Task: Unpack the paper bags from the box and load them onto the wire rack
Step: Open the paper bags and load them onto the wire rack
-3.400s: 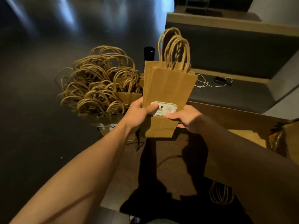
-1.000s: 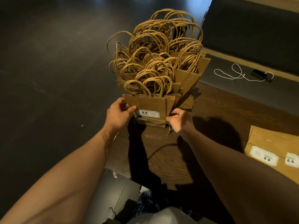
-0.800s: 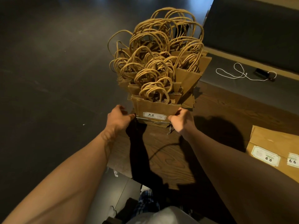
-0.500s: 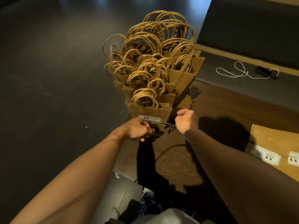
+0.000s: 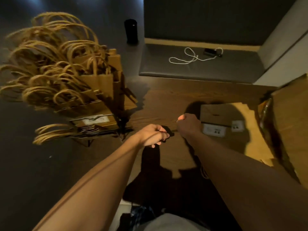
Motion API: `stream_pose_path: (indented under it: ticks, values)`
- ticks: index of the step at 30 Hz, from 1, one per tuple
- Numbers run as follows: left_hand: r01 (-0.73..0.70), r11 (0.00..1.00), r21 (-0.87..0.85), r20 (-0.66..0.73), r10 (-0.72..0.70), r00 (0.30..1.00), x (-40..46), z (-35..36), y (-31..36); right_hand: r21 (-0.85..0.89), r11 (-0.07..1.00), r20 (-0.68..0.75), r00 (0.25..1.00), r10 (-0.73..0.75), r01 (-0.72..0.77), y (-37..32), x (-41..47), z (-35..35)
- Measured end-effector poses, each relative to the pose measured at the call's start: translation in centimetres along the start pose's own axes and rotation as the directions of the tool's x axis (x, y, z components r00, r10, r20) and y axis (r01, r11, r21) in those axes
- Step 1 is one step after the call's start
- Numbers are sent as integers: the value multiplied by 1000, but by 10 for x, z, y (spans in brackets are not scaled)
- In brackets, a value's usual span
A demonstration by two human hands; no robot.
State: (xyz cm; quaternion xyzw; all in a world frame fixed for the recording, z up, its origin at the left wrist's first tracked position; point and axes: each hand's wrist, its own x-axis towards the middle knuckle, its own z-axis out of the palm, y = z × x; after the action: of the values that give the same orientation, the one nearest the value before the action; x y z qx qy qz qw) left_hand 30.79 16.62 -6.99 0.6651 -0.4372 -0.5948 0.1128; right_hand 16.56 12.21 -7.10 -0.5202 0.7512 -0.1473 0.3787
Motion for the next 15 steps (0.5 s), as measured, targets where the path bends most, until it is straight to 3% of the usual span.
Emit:
stream_pose_path:
  ticks: [6, 11, 15]
  values:
    - [-11, 995, 96, -79, 19, 997, 39, 68, 38, 11, 987, -56, 985, 162, -162, 71, 24, -64]
    - [69, 997, 41, -51, -66, 996, 62, 124, 63, 60, 954, -218, 929, 300, -294, 131, 40, -100]
    - [107, 994, 7, -73, -106, 992, 80, 155, 66, -13, 930, -210, 910, 358, -368, 168, 52, -123]
